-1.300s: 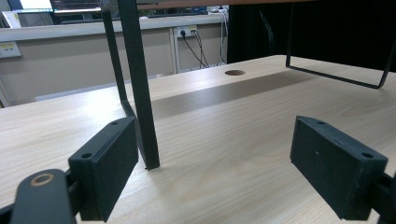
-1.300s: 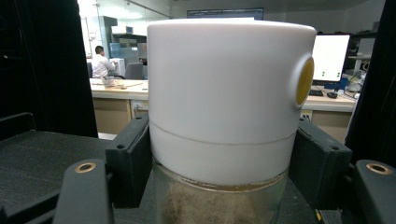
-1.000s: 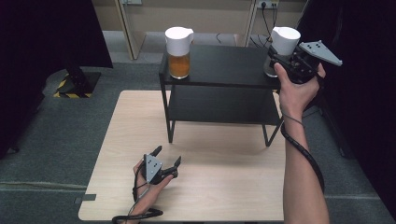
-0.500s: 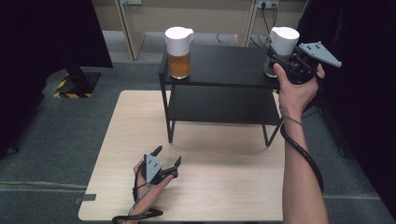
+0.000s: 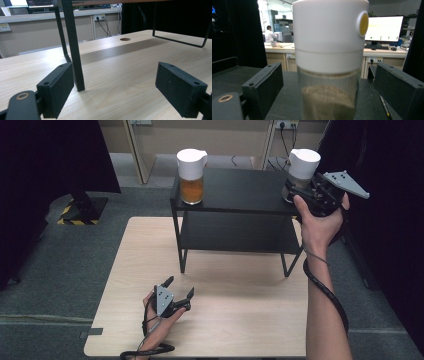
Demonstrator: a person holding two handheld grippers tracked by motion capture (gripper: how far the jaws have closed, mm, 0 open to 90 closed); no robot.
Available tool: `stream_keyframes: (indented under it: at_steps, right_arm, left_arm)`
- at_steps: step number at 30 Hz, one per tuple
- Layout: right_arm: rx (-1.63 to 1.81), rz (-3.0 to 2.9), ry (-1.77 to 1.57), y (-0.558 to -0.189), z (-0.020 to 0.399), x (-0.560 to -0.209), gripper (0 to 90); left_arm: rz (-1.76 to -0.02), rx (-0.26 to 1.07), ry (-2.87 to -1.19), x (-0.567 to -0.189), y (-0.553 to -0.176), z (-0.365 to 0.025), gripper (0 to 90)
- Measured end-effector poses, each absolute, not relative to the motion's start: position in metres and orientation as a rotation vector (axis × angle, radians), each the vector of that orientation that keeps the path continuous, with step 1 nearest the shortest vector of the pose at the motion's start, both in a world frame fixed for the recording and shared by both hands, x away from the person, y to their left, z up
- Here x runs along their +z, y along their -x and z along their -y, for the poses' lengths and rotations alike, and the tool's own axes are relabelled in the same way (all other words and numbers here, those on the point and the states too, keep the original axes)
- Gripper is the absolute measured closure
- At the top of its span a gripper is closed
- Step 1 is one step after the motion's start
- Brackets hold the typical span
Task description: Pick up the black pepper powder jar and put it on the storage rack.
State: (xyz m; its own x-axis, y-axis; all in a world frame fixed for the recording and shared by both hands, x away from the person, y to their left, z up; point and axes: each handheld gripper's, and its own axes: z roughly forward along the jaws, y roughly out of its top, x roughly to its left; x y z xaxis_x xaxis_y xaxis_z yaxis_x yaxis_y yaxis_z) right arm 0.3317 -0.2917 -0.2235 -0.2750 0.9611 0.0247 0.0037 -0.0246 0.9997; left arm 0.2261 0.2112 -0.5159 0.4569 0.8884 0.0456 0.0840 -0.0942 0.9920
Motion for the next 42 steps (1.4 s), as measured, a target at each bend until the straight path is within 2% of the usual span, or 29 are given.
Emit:
stream_keyframes:
  at_steps: [42]
  right_arm:
    - [1.503, -1.432, -0.989, -0.255, 0.309, -0.273, 6.8]
  left_arm:
    - [-0.89, 0.851, -1.525, -0.516, -0.226, -0.211, 14.6]
